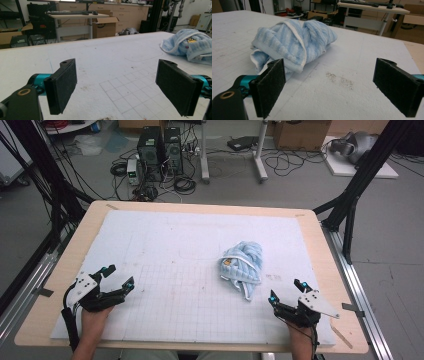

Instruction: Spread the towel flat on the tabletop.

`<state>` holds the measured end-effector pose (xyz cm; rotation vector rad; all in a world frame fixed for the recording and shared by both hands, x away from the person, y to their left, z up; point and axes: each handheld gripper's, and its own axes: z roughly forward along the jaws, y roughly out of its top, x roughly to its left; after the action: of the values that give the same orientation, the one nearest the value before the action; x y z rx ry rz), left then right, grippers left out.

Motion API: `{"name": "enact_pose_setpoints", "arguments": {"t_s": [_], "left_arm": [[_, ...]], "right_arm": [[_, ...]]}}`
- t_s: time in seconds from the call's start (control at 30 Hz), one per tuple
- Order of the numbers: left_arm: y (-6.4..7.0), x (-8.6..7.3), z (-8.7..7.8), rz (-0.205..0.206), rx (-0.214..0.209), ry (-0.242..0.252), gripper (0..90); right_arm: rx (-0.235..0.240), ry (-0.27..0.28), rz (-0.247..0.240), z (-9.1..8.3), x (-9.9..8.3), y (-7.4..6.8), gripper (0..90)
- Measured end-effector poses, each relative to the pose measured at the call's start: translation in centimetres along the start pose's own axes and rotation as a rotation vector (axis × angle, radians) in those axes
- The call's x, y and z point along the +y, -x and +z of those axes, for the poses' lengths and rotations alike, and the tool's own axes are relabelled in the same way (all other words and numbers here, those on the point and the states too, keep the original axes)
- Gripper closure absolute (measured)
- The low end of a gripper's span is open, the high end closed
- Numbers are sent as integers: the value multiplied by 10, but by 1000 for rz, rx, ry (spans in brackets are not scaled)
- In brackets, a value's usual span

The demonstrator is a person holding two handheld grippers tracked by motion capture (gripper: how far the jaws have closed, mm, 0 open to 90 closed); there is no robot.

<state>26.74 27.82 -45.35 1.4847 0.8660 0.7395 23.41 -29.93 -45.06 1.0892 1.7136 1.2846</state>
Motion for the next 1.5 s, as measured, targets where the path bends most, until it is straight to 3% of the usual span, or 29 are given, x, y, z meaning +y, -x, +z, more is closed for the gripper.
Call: {"name": "enact_pose_setpoints", "arguments": {"t_s": [0.7,0.9,1.0,1.4,1.5], "left_arm": [[0,0,-1,0,-1,4,186],[0,0,-1,-9,-2,10,188],[-1,0,-1,-8,-3,8,188],[-1,-1,-2,-14,-9,19,196],[-2,-1,-2,-15,-10,18,198]], "right_arm": [[-4,8,13,-1,0,1,103],[7,-39,47,3,2,4,102],[49,-39,104,8,9,0,103],[126,-83,65,60,59,-34,109],[136,-127,37,78,75,-41,181]]}}
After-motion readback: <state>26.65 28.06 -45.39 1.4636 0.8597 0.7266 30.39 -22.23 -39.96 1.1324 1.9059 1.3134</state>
